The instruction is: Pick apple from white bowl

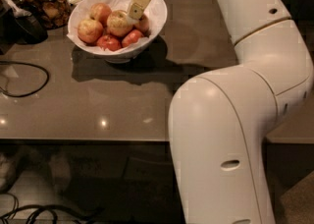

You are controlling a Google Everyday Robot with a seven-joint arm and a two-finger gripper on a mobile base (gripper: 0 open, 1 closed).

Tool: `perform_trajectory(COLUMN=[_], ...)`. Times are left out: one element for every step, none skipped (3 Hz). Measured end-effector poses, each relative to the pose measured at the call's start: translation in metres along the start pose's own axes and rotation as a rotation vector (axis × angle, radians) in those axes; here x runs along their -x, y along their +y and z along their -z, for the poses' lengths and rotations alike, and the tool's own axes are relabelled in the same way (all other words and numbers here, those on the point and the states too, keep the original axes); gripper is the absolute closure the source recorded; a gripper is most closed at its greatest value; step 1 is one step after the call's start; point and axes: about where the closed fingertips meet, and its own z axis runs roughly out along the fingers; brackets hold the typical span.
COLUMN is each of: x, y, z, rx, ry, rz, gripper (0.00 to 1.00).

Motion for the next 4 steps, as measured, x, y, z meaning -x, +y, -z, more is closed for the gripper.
perform_trajectory(x=[-0.005, -0.009, -0.009, -0.008], y=[-0.002, -0.001, 0.001, 0.002], z=[-0.008, -0.020, -0.028, -0.037], rx=[0.010, 0.034, 0.053, 0.069], ry=[0.016, 0.033, 0.039, 0.045], rz=[-0.027, -0.048, -0.054, -0.056], gripper=[0.04, 0.05, 0.05, 0.15])
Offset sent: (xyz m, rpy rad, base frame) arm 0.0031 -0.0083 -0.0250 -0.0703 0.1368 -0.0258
